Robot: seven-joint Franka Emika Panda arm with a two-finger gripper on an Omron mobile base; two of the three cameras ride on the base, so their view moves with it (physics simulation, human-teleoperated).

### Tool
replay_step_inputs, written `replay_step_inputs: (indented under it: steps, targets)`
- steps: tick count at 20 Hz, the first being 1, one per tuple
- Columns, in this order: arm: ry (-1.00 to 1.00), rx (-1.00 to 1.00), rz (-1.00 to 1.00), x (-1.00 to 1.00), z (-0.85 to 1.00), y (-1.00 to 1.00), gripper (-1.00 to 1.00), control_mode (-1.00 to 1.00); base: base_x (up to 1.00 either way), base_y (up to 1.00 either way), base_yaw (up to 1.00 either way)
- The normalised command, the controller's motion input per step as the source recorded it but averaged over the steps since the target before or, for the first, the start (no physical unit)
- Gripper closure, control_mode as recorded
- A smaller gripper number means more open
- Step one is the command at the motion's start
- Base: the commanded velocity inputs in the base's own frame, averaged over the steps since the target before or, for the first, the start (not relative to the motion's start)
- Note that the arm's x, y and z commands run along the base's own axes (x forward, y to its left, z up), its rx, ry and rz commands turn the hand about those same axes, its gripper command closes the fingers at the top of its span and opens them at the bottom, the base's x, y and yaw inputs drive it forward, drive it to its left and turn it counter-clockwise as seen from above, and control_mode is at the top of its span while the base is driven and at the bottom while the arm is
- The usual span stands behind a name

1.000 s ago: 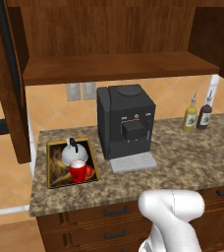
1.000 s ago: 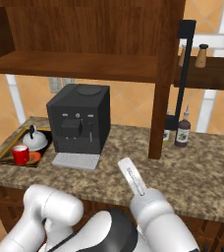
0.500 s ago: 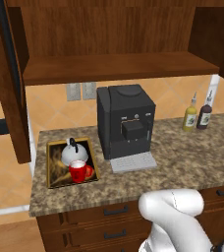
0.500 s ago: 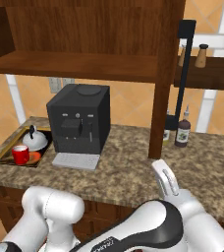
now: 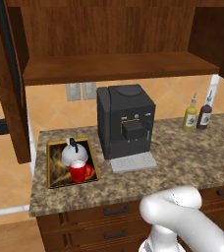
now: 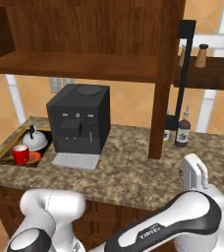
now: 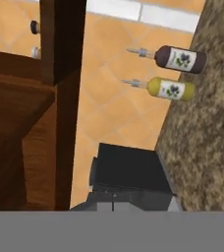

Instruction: Pick the kettle from the counter and place it on the tray. Then pick the mug from the cabinet and place it on the tray. Then close the cabinet doors.

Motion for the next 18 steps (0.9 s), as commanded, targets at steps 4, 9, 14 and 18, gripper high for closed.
replay_step_inputs:
  steps: [4,9,14,18]
  targets:
    - [-0.04,0.23,0.0,0.38,0.09,-0.49,1.0,-1.0,0.0,0.0,0.0]
    - [-0.15,0.22,0.04,0.28,0.42,-0.32,1.0,-1.0,0.0,0.0,0.0]
    - [-0.19,0.18,0.05,0.27,0.59,-0.06,1.0,-1.0,0.0,0.0,0.0]
    - [-0.23,0.1,0.02,0.17,0.59,0.0,1.0,-1.0,0.0,0.0,0.0]
